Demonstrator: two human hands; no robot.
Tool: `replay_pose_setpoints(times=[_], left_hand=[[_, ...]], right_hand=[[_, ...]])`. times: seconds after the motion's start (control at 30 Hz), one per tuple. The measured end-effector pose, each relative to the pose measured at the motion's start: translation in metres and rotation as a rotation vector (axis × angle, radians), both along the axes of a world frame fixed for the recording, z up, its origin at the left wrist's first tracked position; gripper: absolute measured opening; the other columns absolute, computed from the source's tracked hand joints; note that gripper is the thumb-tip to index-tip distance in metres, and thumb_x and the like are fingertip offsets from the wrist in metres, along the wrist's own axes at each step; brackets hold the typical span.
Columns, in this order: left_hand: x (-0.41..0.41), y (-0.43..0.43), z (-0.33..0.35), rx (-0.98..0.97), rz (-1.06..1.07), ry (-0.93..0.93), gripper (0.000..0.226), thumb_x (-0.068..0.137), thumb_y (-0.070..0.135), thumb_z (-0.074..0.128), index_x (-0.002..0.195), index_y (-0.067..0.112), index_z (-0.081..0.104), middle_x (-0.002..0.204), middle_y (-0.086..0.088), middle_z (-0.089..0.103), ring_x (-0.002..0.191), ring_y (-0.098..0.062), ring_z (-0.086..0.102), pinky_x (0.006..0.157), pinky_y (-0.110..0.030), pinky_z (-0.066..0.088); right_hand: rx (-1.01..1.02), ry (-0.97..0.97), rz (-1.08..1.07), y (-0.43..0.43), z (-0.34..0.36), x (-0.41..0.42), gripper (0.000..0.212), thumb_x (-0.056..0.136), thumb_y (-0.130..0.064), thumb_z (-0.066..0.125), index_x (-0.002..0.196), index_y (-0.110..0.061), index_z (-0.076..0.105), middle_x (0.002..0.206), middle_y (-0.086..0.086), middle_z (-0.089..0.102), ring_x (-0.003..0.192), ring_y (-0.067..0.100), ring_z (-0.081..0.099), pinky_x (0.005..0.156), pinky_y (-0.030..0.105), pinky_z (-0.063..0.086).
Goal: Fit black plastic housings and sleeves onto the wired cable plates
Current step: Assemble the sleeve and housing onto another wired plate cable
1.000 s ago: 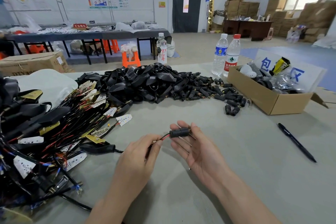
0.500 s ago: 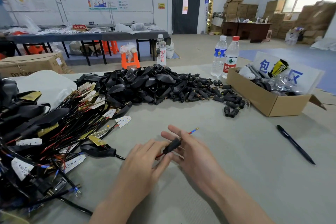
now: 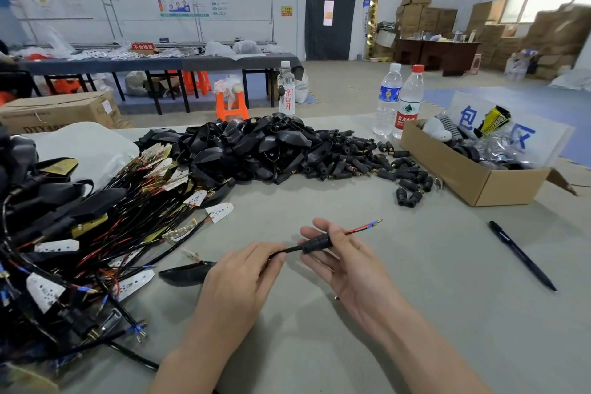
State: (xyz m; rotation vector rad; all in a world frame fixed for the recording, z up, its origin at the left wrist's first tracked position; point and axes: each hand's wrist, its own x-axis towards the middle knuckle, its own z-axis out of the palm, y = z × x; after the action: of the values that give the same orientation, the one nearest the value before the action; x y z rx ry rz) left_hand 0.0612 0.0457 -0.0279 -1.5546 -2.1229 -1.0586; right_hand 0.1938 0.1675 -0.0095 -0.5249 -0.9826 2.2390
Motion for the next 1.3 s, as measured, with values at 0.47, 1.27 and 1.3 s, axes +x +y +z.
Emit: replay_pose_setpoints(times=[0.47,1.27,1.3], left_hand=[[-0.013,-0.001,0.0,-0.007,0.02,0.256,0.028,0.096,0.037,0.046,0.094,0.023,0.071,0.086,0.017,0.07,0.078,-0.011,0.065,0.09,-0.032,0.037],[-0.012,-0.003,-0.005,-0.173,-0.018,0.037,0.031,0.09,0.05,0.05,0.111,0.033,0.064,0.1,0.023,0.064,0.097,-0.001,0.055,0.09,-0.02,0.033],[-0.012,-0.003,-0.007,-0.191,-0.018,0.02,0.031,0.089,0.05,0.052,0.114,0.034,0.062,0.102,0.025,0.062,0.099,0.001,0.053,0.09,-0.018,0.031]], right_hand=[[-0.051,0.013,-0.083,0.005,0.004,0.0,0.038,0.103,-0.032,0.044,0.117,-0.002,0.064,0.11,0.016,0.073,0.103,0.027,0.072,0.075,0.03,0.061],[0.306,-0.176,-0.311,0.008,-0.001,0.005,0.029,0.103,-0.035,0.045,0.107,-0.013,0.064,0.092,0.01,0.078,0.09,0.022,0.075,0.067,0.022,0.058],[0.286,-0.161,-0.32,0.008,-0.001,0.005,0.03,0.104,-0.035,0.044,0.107,-0.012,0.063,0.091,0.012,0.077,0.09,0.022,0.075,0.067,0.022,0.058]])
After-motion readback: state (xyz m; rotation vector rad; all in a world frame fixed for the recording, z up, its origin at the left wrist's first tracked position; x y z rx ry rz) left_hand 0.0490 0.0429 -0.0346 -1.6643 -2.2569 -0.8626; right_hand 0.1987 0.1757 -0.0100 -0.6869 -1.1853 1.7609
